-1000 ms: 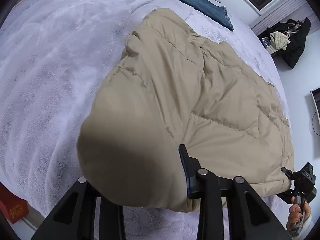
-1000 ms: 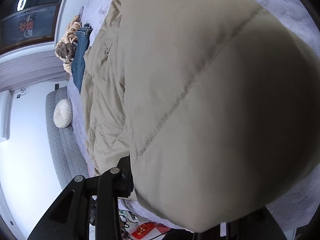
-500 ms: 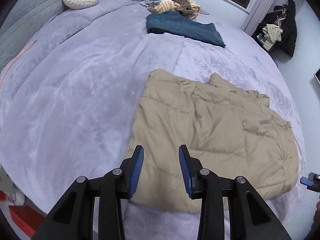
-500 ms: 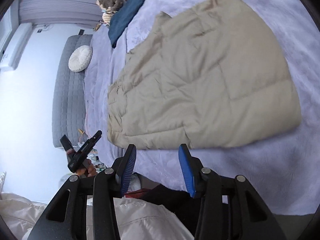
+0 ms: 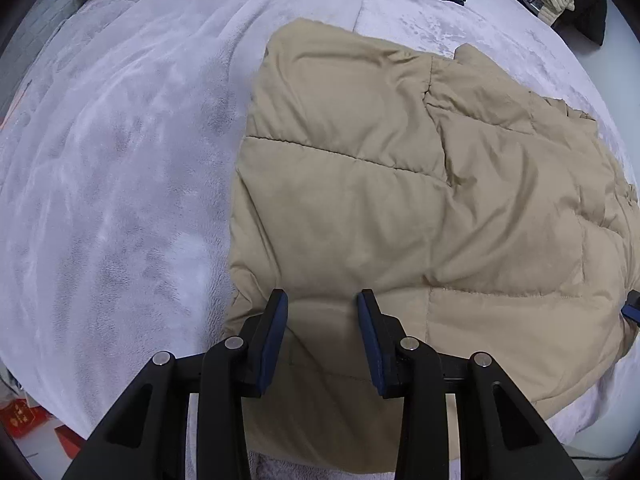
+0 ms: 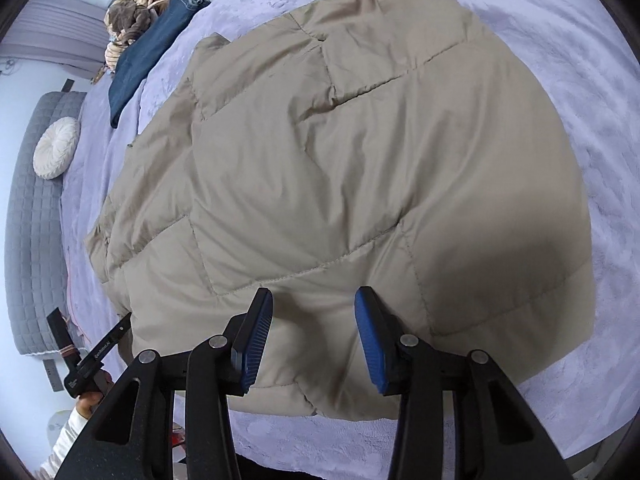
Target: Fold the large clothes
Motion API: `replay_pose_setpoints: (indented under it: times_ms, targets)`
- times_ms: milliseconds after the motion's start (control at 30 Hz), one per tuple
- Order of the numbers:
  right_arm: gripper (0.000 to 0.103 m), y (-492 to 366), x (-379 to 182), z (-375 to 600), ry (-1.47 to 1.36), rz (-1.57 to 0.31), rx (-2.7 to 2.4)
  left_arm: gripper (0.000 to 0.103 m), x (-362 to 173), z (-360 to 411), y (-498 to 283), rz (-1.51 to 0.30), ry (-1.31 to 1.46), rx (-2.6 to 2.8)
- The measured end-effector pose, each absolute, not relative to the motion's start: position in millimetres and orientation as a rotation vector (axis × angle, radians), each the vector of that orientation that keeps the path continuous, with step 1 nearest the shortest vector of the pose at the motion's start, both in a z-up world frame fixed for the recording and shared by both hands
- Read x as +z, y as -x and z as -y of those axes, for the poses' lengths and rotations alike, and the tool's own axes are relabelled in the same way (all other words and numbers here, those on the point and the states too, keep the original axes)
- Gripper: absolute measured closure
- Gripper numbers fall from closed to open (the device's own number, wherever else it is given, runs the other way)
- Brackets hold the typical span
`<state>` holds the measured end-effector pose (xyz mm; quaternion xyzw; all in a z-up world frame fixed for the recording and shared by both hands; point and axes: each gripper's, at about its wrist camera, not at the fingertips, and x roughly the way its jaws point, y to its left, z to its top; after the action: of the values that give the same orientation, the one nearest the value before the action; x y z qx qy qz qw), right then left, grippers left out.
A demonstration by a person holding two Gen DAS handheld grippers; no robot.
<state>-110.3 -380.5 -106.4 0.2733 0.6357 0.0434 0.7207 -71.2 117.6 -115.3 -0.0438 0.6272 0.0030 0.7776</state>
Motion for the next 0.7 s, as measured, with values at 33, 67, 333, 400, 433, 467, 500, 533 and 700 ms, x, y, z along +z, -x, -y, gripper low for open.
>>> replay_pose_setpoints:
  times_ms: [33, 67, 333, 400, 433, 467, 500, 533, 700]
  targets:
    - [0.055, 108.9, -102.8, 379.4, -0.602, -1.407, 0.088, 0.064, -110.5, -116.4, 72.4, -1.359, 0.092, 0.007]
    - [0.054, 109.0, -102.1, 376.6, -0.598, -1.41, 0.08, 0.064, -106.3, -115.3, 73.6, -1.361, 0.092, 0.004]
    - [0.04, 123.3, -94.2, 373.3, -0.605, -1.413, 0.068, 0.021, -62.3, -106.4, 94.8, -1.281, 0.103, 0.025]
    - [0.04, 126.7, -90.2, 375.3, -0.602, -1.408, 0.074, 0.021, -54.2, -103.5, 97.9, -1.271, 0.116, 0.032]
    - [0.039, 128.8, -87.4, 376.8, -0.597, -1.404, 0.078, 0.021, -50.8, -101.3, 100.8, -1.265, 0.115, 0.04]
    - [0.035, 129.7, -85.8, 376.5, -0.593, -1.4, 0.082, 0.02, -46.9, -98.9, 105.2, -1.257, 0.108, 0.052]
    - [0.032, 130.9, -83.1, 376.3, -0.587, -1.392, 0.089, 0.007, -44.1, -97.2, 109.5, -1.254, 0.099, 0.063]
    - [0.031, 132.2, -80.7, 375.8, -0.582, -1.385, 0.097, 0.0, -41.3, -96.4, 114.0, -1.251, 0.09, 0.073]
    - [0.022, 144.1, -74.3, 374.8, -0.586, -1.365, 0.137, 0.0, -30.7, -88.7, 139.1, -1.251, 0.052, 0.099]
